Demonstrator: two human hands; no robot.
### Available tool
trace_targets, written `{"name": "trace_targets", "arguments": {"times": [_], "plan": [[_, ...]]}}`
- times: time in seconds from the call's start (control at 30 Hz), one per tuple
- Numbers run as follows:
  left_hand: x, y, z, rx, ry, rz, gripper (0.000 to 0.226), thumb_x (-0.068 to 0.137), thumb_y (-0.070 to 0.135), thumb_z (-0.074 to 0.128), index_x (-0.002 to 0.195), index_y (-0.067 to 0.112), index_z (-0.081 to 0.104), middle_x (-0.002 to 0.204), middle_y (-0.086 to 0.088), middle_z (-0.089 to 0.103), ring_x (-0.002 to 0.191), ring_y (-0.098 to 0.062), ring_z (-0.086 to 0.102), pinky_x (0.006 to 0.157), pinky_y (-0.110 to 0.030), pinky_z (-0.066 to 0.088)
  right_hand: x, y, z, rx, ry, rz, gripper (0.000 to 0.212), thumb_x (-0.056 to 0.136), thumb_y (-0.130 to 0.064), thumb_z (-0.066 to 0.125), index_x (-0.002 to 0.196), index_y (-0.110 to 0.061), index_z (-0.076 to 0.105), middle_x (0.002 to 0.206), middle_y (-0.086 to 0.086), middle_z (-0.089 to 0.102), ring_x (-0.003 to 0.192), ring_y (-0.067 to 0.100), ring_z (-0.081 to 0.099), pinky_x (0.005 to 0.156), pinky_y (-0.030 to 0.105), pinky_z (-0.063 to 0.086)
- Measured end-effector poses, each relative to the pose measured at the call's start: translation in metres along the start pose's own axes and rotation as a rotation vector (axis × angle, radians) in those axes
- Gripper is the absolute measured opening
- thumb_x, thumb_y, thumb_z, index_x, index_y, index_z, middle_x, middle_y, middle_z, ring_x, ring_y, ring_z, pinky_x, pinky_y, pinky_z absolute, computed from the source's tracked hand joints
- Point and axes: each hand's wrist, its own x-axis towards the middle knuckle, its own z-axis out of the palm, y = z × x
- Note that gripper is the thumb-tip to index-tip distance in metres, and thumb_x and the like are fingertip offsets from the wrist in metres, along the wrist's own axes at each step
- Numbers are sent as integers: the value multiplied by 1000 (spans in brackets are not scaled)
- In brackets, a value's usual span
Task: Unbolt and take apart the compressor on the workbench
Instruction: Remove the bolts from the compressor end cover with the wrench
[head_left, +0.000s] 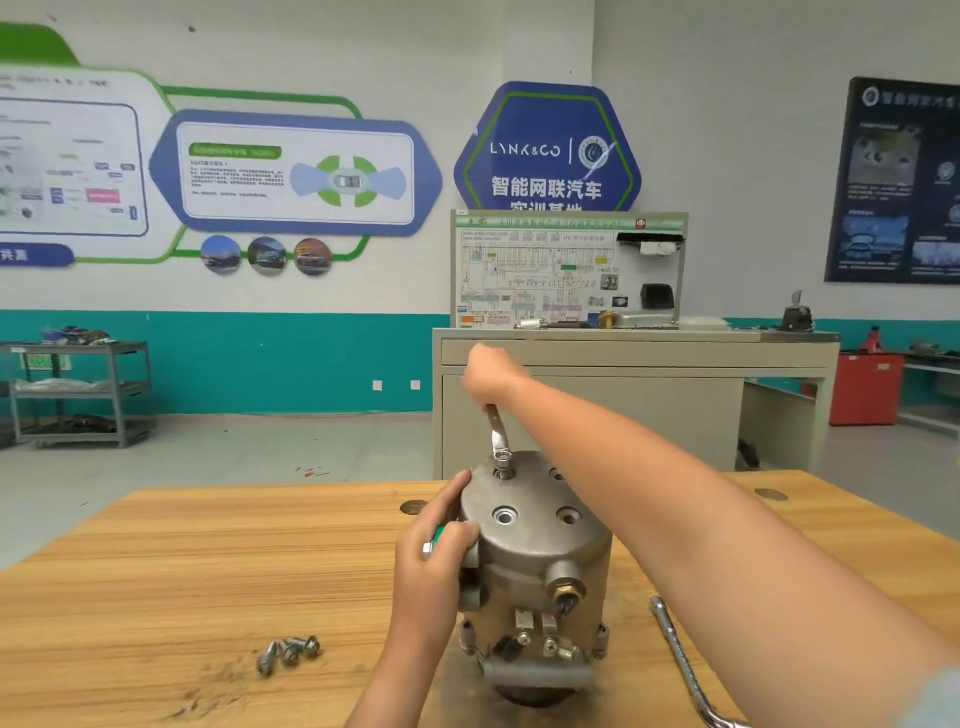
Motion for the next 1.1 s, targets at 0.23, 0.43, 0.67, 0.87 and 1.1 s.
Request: {"name": "trace_targets", "arguments": {"times": [0.23,0.43,0.67,0.87,1.1], "plan": [[11,-8,10,90,-8,33,20,80,11,55,93,13,71,82,6,67,77,-13,57,66,-18,45,-102,-60,15,14,12,-667,26,98,-29,40,116,-16,54,106,11,64,93,31,58,77,39,47],[-1,4,26,-152,171,272,51,85,19,29,102,50,64,74,22,58,68,5,43,63,-16,28,-217,29,20,387,446,-1019,33,95,-20,44,87,0,69,66,11,62,59,25,54,60,31,46],[5,-5,-2,-37,65,-81,48,64,22,44,106,29,66,82,17,69,72,6,58,59,-19,45,-181,129,-8,1140,557,31,26,88,-7,57,112,-16,51,66,3,69,58,13,68,53,18,52],[0,0,8,-6,27,-76,49,63,22,44,107,30,63,87,27,68,74,10,58,61,-22,47,-50,103,-19,862,306,324,40,90,1,40,129,-4,35,97,19,60,34,9,53,33,16,42],[-5,3,9,10,40,-22,52,65,22,46,114,26,61,97,29,66,96,19,54,70,-2,42,-4,15,-20,94,-61,125,28,92,1,46,64,-3,44,67,11,58,49,17,55,31,20,38]]}}
